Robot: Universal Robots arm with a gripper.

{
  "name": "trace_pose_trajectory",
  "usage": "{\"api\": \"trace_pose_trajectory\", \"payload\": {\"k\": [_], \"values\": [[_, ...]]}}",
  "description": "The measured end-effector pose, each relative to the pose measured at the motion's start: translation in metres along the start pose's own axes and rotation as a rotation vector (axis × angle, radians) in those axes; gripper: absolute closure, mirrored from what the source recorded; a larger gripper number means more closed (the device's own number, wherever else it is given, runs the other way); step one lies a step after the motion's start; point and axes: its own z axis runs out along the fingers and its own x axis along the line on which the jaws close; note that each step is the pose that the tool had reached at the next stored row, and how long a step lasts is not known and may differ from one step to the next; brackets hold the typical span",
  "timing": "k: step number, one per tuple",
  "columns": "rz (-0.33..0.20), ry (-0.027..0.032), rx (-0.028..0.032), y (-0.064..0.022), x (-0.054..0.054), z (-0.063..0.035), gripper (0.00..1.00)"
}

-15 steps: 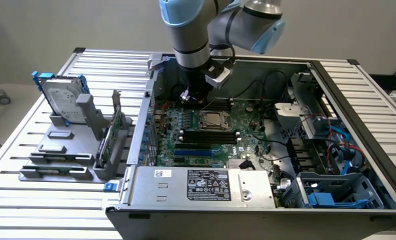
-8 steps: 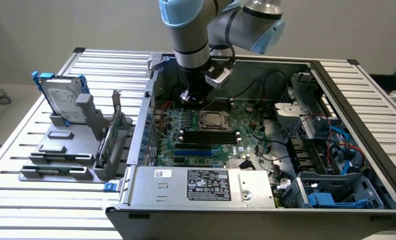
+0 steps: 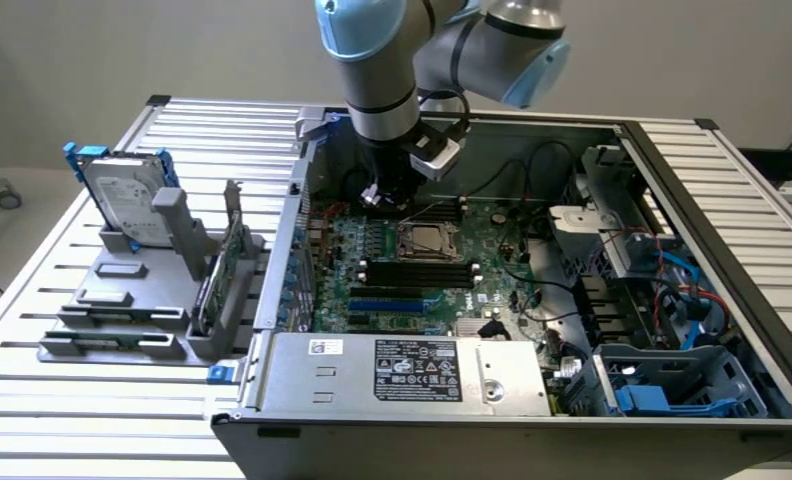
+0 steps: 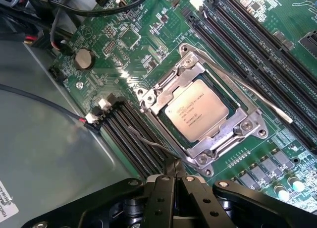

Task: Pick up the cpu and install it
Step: 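Install the first cpu locking lever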

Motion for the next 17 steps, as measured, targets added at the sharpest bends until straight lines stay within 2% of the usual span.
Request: {"api": "trace_pose_trajectory", "payload": {"k": [8, 17], "values": [[-0.001, 0.0032, -0.0044, 0.0013, 0.0009, 0.0014, 0.89], [-0.005, 0.0024, -0.0176, 0.0028, 0.0021, 0.0023, 0.89]]}}
